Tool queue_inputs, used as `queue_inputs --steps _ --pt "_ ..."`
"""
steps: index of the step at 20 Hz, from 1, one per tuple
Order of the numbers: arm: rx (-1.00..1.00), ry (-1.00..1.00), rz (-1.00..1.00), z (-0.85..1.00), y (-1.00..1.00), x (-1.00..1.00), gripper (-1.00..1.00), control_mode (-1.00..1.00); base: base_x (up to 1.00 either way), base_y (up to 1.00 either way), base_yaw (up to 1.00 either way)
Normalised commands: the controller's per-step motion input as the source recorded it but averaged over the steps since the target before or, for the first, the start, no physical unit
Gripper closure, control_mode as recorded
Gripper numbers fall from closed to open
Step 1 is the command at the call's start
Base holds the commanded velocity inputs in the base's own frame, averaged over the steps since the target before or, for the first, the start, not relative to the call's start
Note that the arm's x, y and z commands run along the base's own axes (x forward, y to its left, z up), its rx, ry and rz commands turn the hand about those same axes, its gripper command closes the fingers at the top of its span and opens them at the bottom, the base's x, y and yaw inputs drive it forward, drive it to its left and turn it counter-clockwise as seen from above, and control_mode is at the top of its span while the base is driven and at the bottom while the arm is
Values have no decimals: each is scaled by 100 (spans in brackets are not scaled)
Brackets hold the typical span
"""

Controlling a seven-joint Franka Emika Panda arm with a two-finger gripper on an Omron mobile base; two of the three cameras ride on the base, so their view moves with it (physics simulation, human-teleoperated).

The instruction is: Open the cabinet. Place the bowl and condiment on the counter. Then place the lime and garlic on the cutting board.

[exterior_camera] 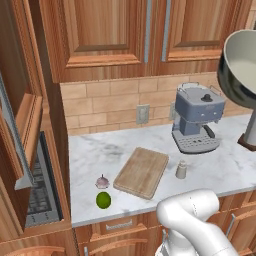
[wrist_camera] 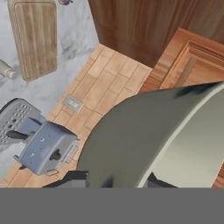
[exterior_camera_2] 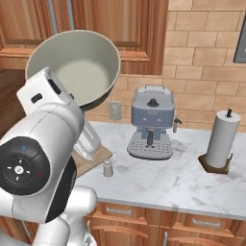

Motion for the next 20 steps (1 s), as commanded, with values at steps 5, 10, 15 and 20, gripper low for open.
queue_inputs --steps 5,10,15,20 --pt "0 8 0 -37 -31 0 100 -100 0 0 0" --pt "-6 1 0 -46 -16 1 100 -100 0 0 0" --pt "-8 -2 0 -41 -11 9 100 -100 0 0 0" --pt "-6 0 0 -37 -26 18 100 -100 0 0 0"
